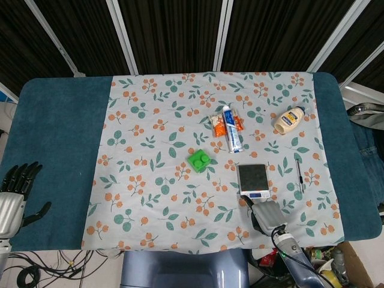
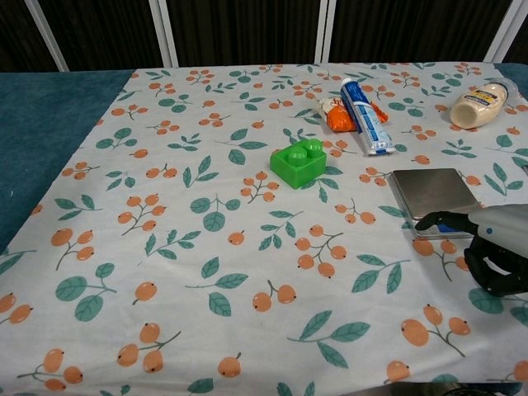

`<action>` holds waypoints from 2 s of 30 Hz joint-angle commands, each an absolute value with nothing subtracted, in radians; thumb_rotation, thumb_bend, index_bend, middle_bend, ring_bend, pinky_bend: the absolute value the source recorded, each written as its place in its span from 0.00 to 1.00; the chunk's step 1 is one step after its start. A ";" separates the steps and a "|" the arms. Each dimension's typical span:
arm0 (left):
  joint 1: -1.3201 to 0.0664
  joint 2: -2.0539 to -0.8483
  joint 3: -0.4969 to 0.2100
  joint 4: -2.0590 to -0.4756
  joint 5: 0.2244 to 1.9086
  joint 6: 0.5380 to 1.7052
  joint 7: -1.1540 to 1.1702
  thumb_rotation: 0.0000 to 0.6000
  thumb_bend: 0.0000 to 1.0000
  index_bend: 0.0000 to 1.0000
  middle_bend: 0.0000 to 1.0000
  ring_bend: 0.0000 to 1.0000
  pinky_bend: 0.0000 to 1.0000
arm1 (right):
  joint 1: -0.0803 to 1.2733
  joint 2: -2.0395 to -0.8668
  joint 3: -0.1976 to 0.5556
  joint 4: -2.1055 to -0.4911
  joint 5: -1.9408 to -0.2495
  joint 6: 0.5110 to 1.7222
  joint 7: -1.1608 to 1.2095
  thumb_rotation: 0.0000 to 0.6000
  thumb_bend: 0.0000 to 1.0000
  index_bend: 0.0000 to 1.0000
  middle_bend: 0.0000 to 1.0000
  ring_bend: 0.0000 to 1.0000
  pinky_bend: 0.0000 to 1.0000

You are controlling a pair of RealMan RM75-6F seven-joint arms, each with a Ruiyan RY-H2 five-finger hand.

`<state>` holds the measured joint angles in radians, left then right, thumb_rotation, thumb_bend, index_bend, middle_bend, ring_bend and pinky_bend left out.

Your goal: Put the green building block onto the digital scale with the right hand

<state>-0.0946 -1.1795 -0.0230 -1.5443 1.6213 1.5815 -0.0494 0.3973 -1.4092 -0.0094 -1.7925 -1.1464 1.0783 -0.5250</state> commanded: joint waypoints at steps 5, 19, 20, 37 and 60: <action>-0.095 -1.179 -0.023 -1.544 1.622 1.582 -0.050 1.00 0.26 0.00 0.05 0.04 0.03 | 0.400 -1.411 -0.012 -1.784 -1.138 1.076 -0.515 1.00 0.82 0.14 0.83 0.87 0.88; -0.095 -1.180 -0.023 -1.544 1.622 1.582 -0.049 1.00 0.26 0.00 0.05 0.04 0.03 | 0.401 -1.407 -0.014 -1.776 -1.133 1.085 -0.504 1.00 0.82 0.14 0.83 0.87 0.88; -0.095 -1.180 -0.023 -1.544 1.622 1.582 -0.049 1.00 0.26 0.00 0.05 0.04 0.03 | 0.401 -1.406 -0.014 -1.776 -1.132 1.085 -0.504 1.00 0.82 0.14 0.83 0.87 0.88; -0.095 -1.179 -0.023 -1.544 1.622 1.582 -0.050 1.00 0.26 0.00 0.05 0.04 0.03 | 0.406 -1.411 -0.020 -1.773 -1.130 1.082 -0.502 1.00 0.82 0.14 0.83 0.87 0.88; -0.095 -1.179 -0.023 -1.544 1.621 1.581 -0.049 1.00 0.26 0.00 0.05 0.04 0.03 | 0.412 -1.418 -0.034 -1.768 -1.115 1.076 -0.522 1.00 0.82 0.32 0.83 0.87 0.88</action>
<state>-0.0949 -1.1790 -0.0230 -1.5443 1.6213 1.5813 -0.0487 0.4114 -1.4179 -0.0332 -1.7685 -1.1155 1.0764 -0.5215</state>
